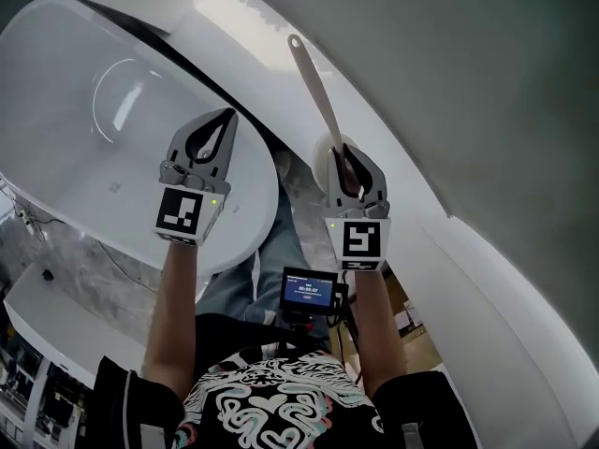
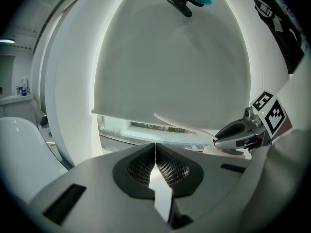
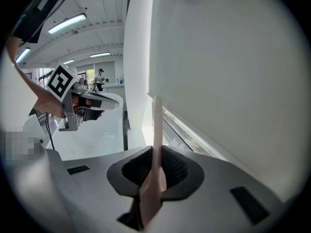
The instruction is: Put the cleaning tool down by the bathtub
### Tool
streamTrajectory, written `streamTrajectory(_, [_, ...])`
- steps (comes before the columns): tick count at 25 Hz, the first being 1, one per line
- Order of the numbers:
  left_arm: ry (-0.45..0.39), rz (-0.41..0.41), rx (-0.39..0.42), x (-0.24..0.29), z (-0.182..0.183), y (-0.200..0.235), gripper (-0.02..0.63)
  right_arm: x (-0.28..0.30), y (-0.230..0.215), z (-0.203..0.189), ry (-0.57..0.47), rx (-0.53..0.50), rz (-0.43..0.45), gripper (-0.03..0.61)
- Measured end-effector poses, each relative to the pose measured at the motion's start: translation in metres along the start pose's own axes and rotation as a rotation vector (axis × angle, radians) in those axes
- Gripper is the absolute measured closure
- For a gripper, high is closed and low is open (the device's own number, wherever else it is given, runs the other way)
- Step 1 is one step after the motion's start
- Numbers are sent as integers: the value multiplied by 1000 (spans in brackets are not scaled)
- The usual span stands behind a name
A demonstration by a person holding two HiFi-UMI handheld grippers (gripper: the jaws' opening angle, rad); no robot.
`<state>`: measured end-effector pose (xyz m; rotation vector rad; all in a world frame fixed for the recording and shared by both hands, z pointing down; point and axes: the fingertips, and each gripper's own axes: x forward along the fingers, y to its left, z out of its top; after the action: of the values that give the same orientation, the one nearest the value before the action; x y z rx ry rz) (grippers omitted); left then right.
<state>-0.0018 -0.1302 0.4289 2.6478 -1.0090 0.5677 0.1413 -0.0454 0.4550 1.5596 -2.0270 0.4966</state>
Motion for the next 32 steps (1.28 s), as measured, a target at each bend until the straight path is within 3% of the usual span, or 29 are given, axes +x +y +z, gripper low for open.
streamTrajectory(6, [10,4,-3,18,-25,8,597,29,1,-20,15,5,24,503])
streamTrajectory(11, [-47,16,-104,30,-41,15,597,50,6,-41,42,11,40,503])
streamTrajectory(23, [-45,12,-83,46,-64,17,597,80,-9,-67,57,-1,29,503])
streamTrajectory(32, [-9,1,-76,59,-105,12,597,104,-8,-93,84,-35,49,503])
